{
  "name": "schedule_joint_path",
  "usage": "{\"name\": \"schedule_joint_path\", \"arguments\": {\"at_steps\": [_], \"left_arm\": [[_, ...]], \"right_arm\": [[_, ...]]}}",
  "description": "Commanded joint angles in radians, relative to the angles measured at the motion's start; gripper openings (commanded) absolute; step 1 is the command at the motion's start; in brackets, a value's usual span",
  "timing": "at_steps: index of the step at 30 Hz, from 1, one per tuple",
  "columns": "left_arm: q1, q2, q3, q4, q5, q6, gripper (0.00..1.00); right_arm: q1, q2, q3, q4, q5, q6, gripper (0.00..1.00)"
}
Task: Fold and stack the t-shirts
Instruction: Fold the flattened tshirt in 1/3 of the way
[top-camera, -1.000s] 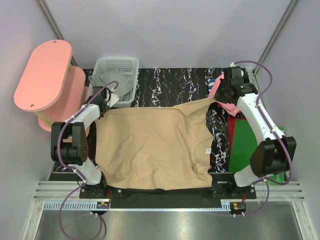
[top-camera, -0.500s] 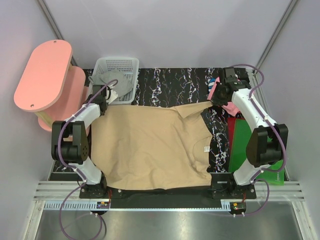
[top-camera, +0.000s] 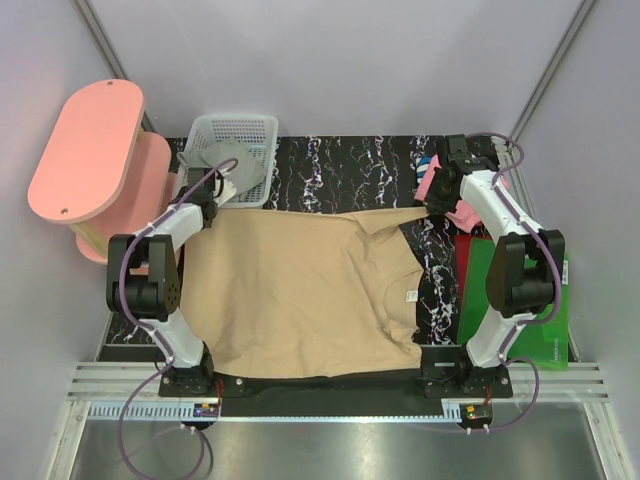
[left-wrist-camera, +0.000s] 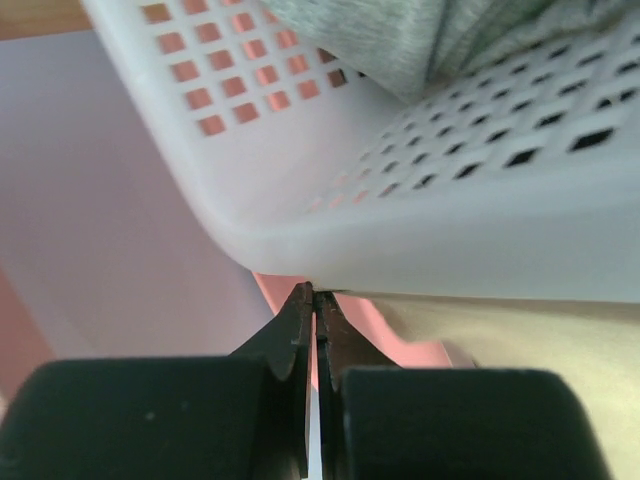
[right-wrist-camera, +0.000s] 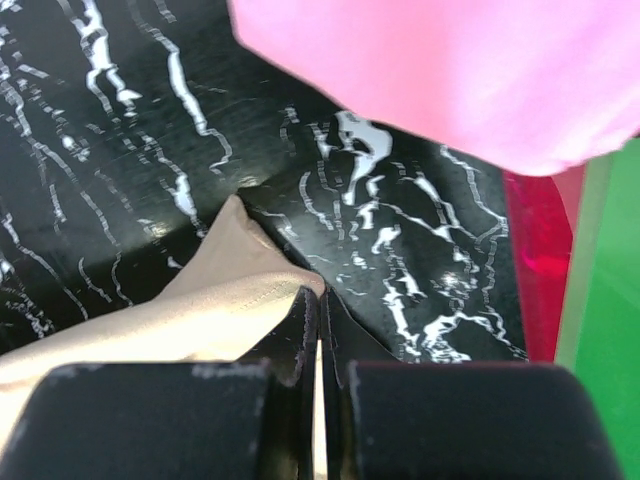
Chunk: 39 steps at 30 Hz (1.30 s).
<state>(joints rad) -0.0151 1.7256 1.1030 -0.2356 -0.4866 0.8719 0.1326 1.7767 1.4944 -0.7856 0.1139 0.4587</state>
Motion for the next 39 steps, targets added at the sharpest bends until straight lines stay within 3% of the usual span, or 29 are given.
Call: {"name": "schedule_joint_path", "arguments": {"at_steps": [1,6,14,30,39], "left_arm": [[0.000,-0.038,0.012,0.022,-0.043,0.006,0.00],[-0.039,-0.125,-0.038,-0.028,0.016,-0.031,0.00],[-0.098,-0.138,-0.064,-0.057,0.020,-0.079,0.00],[-0.025,0.037,0.052,0.010,-0.061,-0.051,0.00],[-0.028,-0.021,-0.021,0.005,-0.021,-0.079,0.00]], "right_arm": [[-0.062,-0.037,0.024,-0.021,0.087,0.014,0.00],[-0.097,-0.076,0.007,-0.021,0.075,0.014,0.00],[-0.105,-0.080,0.035,-0.044,0.067,0.014,0.00],[-0.103,-0.049,0.093,-0.053,-0.111,0.038,0.00],[-0.077,-0.220,-0.173,-0.009,-0.174,0.060,0.00]]}}
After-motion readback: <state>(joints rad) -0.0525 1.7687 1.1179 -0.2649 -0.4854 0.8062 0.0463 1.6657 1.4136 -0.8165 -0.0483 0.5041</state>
